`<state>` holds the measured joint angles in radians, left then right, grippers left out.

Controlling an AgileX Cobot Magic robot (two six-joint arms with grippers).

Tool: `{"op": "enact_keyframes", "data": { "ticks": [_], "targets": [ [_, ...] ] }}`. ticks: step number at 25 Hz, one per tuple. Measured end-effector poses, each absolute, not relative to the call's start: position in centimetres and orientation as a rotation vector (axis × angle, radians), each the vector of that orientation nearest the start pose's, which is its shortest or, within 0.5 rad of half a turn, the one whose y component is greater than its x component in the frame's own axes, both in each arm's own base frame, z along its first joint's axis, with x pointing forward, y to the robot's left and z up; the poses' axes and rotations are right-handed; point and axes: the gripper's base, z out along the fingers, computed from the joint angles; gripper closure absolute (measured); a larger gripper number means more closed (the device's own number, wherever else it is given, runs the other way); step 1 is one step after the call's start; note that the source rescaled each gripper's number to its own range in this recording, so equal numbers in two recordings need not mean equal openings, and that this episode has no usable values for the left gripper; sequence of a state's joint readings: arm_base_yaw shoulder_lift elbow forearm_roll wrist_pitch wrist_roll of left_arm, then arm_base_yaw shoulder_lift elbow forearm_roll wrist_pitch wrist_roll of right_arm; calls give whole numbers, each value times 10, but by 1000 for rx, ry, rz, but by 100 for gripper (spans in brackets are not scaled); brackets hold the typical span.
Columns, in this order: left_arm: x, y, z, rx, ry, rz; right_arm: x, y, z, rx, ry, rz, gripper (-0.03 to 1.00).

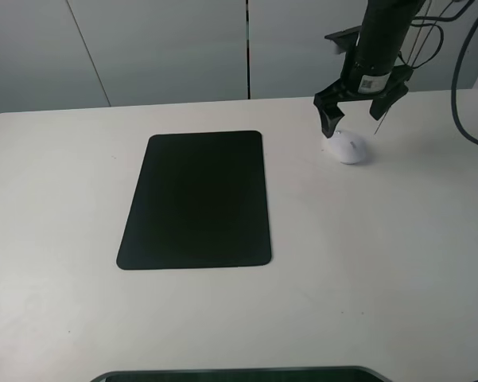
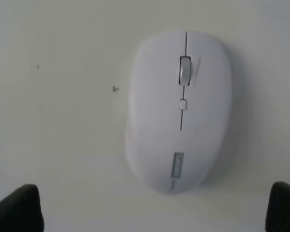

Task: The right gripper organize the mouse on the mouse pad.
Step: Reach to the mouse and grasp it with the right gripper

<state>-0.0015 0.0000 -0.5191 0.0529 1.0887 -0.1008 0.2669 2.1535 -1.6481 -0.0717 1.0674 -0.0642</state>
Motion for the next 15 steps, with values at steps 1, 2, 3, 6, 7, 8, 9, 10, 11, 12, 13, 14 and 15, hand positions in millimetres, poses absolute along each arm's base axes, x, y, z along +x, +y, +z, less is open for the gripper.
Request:
{"op": "enact_keyframes", "data": {
  "ticks": [1,2,3,6,7,8,9,10,11,12,13,14,15],
  "targets": [
    [-8,4,280,-106,2049,0,422,109,161,-557,3011,-90,-3],
    [-8,4,280,-106,2049,0,424,110,158,-559,3019,-96,-3],
    [-8,4,280,-106,2049,0,427,110,155,-563,3020,-103,-3],
    [-8,4,280,-106,2049,0,432,111,145,-570,3034,-114,-3],
    [-8,4,280,-106,2049,0,433,111,142,-573,3039,-118,-3],
    [-8,4,280,-106,2049,0,433,111,138,-575,3050,-120,-3],
    [-8,4,280,-106,2049,0,433,111,135,-577,3057,-121,-3],
    [-8,4,280,-106,2049,0,433,111,131,-579,3065,-122,-3],
    [-8,4,280,-106,2049,0,433,110,128,-580,3071,-130,-3],
    [-8,4,280,-106,2049,0,434,108,126,-581,3075,-138,-3],
    [-8,4,280,-106,2049,0,434,107,125,-580,3077,-140,-3],
    [-8,4,280,-106,2049,0,435,105,124,-570,3076,-150,-3],
    [-8,4,280,-106,2049,0,436,104,123,-564,3074,-153,-3]
  ]
}}
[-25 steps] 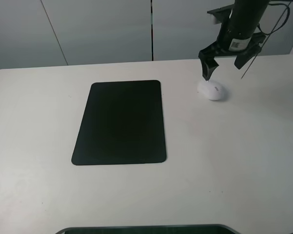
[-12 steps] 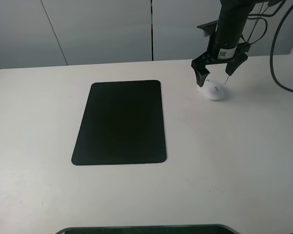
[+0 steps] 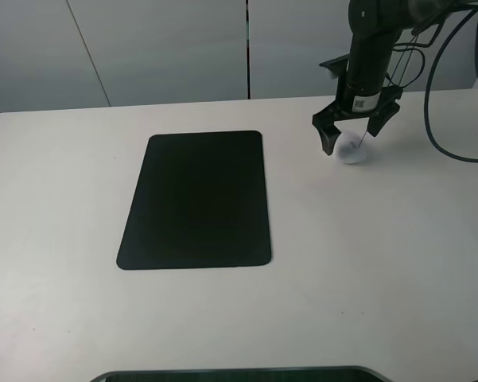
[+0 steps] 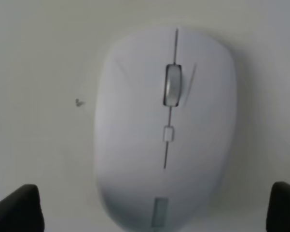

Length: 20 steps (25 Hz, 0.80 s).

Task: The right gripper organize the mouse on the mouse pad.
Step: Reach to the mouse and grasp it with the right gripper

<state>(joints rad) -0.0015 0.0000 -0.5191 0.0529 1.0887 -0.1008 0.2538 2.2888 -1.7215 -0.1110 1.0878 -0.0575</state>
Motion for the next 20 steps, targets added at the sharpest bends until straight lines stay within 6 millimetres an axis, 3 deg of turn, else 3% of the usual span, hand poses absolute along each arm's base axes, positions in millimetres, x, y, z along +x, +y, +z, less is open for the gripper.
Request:
{"op": "enact_keyframes", "data": {
  "ticks": [10,20],
  "targets": [
    [-8,4,280,-106,2049,0,443,111,120,-445,3024,-11,-3],
    [-8,4,280,-106,2049,0,443,109,105,-469,3056,-58,-3]
  ]
}}
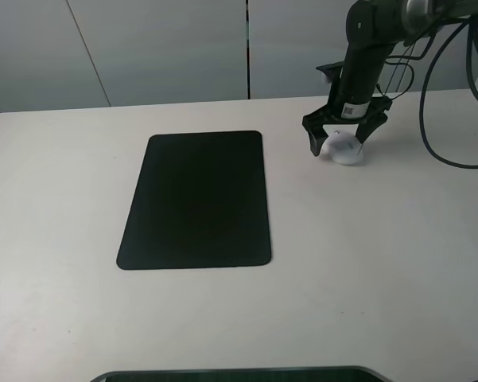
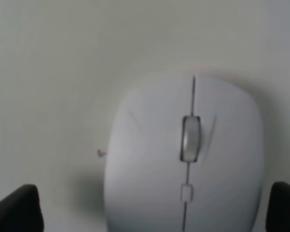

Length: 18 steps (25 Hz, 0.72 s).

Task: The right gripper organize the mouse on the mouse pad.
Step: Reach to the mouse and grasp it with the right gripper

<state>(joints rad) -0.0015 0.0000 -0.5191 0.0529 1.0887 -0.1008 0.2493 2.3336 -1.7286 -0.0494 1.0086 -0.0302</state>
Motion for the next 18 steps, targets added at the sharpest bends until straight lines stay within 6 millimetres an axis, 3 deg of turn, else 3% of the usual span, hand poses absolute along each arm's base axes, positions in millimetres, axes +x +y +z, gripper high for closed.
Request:
{"op": "enact_keyframes", "data": {
  "ticks": [18],
  "targets": [
    [-8,4,280,-106,2049,0,443,106,102,-479,3062,-108,-3]
  ]
}}
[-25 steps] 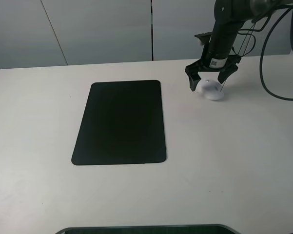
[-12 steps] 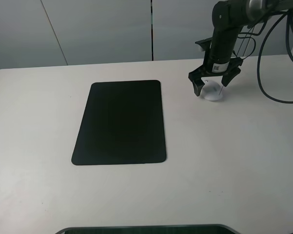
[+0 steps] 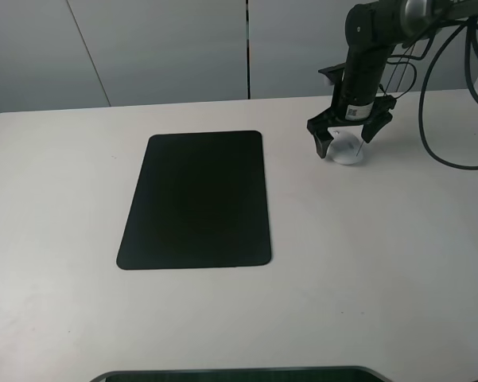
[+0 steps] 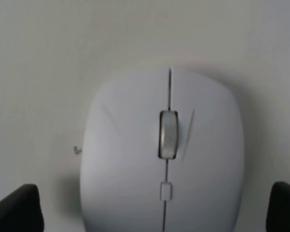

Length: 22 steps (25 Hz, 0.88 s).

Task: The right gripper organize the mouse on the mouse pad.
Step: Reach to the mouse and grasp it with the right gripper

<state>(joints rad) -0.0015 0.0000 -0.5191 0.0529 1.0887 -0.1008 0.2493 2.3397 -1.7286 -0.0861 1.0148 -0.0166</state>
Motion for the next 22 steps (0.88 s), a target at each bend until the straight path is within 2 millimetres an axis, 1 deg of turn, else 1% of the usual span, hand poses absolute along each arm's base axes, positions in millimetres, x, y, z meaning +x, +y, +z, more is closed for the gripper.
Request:
{"op": "enact_keyframes", "data": {
  "ticks": [7,22],
  "targets": [
    [-8,4,280,-108,2049,-1,443,106,96,-478,3066,-108,-3],
    [-8,4,280,-108,2049,-1,444,106,95,-473,3061,-104,-3]
  ]
}}
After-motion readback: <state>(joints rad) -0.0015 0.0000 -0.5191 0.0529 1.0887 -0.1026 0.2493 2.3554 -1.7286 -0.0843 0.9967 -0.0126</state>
